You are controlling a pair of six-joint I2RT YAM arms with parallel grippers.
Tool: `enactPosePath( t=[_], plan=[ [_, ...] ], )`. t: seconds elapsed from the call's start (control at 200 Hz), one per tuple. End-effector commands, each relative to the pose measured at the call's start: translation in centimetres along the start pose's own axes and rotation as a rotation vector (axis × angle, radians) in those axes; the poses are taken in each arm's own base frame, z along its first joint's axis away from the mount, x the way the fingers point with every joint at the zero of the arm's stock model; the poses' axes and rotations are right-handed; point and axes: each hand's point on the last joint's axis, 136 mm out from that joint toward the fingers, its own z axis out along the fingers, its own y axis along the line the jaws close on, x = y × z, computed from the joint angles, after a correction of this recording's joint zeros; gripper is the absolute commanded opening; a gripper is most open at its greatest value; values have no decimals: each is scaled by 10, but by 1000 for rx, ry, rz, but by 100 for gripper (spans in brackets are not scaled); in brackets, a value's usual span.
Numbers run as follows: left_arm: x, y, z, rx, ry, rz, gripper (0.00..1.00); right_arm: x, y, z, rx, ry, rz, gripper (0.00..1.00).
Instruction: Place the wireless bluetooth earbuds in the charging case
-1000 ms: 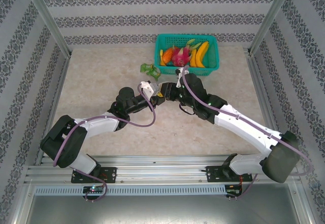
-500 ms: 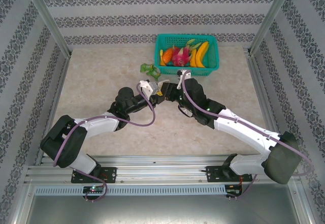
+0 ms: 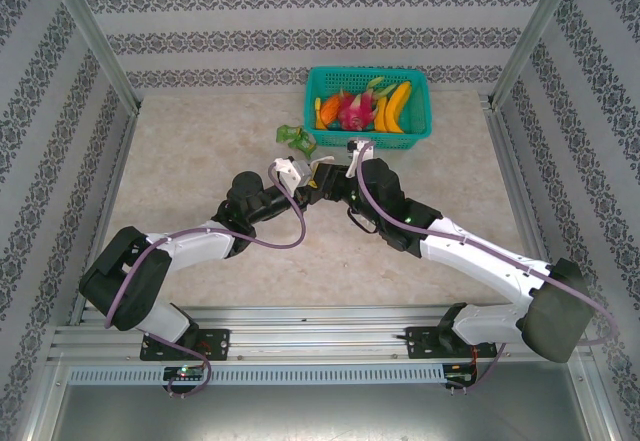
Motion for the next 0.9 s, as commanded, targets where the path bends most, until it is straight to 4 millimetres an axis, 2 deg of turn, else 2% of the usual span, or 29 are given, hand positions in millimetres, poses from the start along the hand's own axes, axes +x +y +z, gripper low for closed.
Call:
enactPosePath(
  t=[0.0,0.39,0.684,0.894],
  plan=[
    [-40,-6,1,23,-120,39,0,14,0,3,-5,41,-25,22],
    [-42,-6,0,19,-123,46,0,25,-22,0,99,75,-49,23],
    [-43,-6,0,23,-124,48,0,24,-23,2,115,78,-50,34],
    [-43,-6,0,21,-124,48,0,23,-23,2,117,80,-49,37]
  ],
)
